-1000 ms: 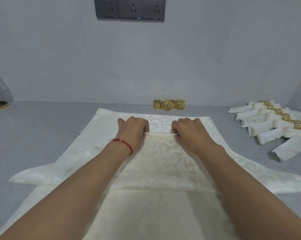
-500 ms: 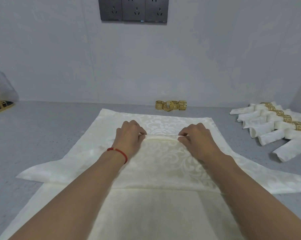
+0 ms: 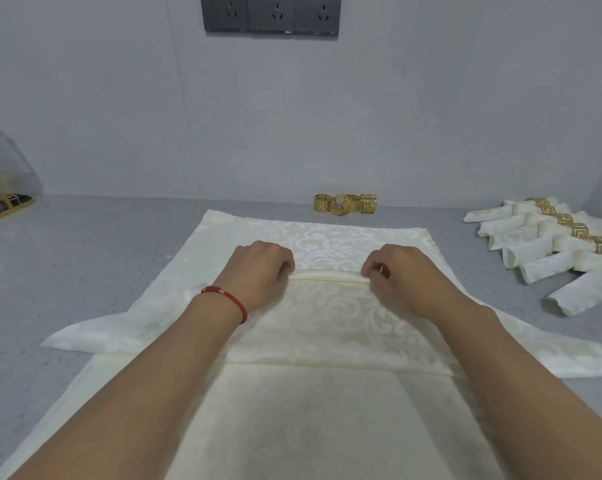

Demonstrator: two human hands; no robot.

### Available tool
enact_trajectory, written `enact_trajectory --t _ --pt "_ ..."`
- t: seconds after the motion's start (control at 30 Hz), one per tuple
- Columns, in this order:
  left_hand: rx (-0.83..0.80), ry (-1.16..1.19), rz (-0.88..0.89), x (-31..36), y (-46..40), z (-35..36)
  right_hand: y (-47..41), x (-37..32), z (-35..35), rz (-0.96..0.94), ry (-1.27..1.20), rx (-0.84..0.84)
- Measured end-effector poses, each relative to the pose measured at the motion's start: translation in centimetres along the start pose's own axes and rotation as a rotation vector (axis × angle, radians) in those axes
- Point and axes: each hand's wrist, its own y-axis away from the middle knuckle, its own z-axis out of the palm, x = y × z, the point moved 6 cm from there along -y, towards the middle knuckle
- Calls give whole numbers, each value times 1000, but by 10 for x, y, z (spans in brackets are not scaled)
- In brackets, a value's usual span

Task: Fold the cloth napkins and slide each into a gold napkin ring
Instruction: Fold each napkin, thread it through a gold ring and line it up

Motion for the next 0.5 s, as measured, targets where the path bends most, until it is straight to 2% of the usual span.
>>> enact_trajectory --t 0.1,0.23,0.43,0.5 --pt "51 135 -89 -7 1 2 3 9 2 -12 -38 19" --pt "1 77 -66 -10 0 9 2 10 0 -10 42 -16" --pt "30 -196 55 5 5 -5 4 -9 -8 -81 163 7" --pt "-37 -232 92 8 8 -7 5 -15 -9 -102 214 -52"
